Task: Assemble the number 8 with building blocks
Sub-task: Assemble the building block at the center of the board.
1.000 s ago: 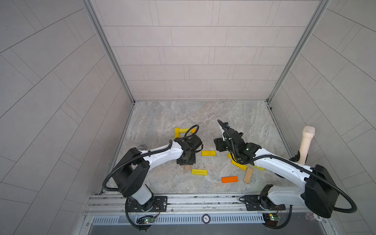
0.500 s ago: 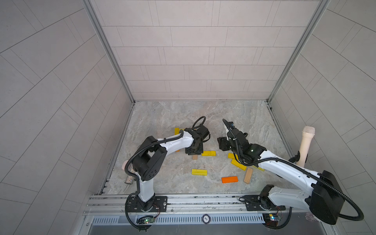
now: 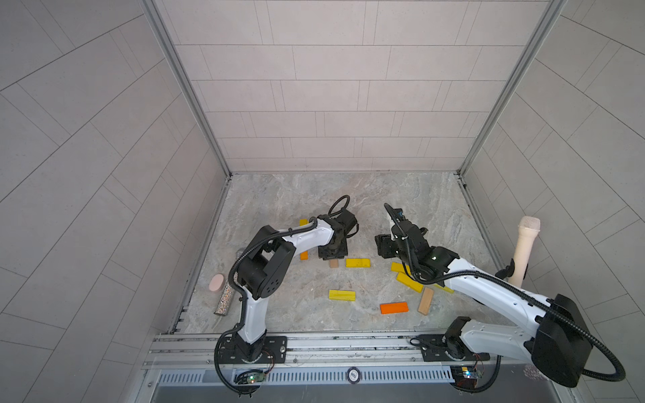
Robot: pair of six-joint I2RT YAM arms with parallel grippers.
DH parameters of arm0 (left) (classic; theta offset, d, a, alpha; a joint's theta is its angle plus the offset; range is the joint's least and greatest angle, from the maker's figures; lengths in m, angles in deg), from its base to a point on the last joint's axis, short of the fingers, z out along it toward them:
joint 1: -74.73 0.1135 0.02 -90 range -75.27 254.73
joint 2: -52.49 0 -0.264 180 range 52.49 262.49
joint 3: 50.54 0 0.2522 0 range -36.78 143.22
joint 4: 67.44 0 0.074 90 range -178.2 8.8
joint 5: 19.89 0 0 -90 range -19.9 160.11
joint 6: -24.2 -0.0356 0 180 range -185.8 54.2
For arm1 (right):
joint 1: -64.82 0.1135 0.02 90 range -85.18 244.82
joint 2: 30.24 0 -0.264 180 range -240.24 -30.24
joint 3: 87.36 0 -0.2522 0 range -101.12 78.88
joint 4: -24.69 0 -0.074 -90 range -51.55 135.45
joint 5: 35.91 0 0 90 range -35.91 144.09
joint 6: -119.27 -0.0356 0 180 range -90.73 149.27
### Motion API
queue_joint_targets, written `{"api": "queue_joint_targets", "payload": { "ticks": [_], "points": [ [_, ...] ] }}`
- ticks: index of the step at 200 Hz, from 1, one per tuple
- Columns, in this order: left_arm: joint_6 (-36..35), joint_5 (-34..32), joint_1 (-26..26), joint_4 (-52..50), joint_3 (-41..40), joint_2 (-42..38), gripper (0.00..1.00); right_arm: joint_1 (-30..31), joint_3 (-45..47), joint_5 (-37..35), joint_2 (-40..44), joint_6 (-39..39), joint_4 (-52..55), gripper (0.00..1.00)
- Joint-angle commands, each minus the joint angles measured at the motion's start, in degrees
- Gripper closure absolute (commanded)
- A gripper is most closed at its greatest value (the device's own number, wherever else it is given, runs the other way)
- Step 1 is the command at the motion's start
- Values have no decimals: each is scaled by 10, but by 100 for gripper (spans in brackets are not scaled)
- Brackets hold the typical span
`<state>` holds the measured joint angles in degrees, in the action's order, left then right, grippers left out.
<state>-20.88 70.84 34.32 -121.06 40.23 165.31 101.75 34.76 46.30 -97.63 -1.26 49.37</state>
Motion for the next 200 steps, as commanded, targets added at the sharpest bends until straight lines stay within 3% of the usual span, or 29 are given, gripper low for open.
{"api": "queue_joint_targets", "payload": {
  "ticks": [1, 108, 200],
  "points": [
    [-5, -13, 3, -2, 21, 14, 67, -3, 4, -1, 2, -7, 5, 37],
    [-11, -15, 9, 0, 37, 33, 66, -8, 5, 6, -1, -9, 4, 37],
    [-12, -19, 14, -6, 39, 31, 57, -8, 6, 5, -1, -8, 4, 37]
  ]
}}
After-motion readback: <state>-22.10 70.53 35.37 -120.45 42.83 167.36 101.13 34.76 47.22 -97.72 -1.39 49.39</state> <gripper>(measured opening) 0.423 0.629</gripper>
